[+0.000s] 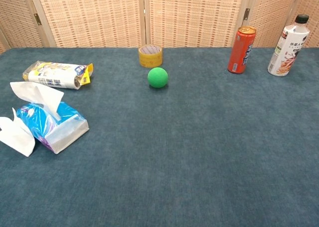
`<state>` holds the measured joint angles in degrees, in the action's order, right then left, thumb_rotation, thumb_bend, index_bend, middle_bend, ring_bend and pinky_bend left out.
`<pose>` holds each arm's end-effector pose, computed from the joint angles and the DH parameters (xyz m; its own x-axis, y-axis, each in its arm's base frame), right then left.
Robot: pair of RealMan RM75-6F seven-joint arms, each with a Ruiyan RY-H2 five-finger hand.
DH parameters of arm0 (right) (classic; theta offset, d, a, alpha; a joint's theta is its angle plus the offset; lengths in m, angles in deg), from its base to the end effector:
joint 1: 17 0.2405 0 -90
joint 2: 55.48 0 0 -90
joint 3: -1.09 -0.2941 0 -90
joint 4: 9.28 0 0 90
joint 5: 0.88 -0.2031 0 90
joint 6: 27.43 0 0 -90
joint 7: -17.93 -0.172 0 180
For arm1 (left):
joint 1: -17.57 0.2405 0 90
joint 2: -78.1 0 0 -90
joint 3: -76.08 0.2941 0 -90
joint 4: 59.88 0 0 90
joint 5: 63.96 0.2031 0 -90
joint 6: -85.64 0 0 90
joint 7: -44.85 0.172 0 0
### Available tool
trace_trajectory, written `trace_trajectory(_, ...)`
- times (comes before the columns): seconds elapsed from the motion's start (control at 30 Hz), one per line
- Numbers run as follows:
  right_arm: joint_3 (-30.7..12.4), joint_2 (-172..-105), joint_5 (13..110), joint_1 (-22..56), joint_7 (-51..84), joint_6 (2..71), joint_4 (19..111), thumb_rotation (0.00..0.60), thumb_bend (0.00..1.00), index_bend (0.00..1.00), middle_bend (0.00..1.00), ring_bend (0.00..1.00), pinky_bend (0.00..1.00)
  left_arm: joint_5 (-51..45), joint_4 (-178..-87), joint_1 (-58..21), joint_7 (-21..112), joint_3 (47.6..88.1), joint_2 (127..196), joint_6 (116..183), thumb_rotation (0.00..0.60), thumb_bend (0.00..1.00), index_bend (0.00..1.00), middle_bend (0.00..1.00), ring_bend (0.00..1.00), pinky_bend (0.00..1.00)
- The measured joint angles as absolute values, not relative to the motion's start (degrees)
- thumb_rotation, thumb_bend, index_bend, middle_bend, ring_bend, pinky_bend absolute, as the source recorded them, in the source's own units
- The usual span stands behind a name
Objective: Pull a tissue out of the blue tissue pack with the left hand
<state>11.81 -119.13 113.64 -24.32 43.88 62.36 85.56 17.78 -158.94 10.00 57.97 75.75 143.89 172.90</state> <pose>-0.2958 -0.0801 0.1323 0.7035 -0.0878 0.7053 -0.6842 -0.3521 0.6386 -0.3213 0.2154 0.1645 0.4703 0.0111 0.8824 0.8823 0.0135 -0.4705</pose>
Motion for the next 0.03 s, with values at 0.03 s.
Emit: trace_trajectory(0.03, 11.8, -119.1, 113.6, -24.3, 43.8, 62.4, 85.5, 0.6, 0.02, 0.0, 0.0, 0.0, 0.0, 17.9, -159.1, 10.1, 58.1, 75.7, 143.9, 173.0, 0.6, 0.33, 0.0, 0.0, 0.0, 0.02)
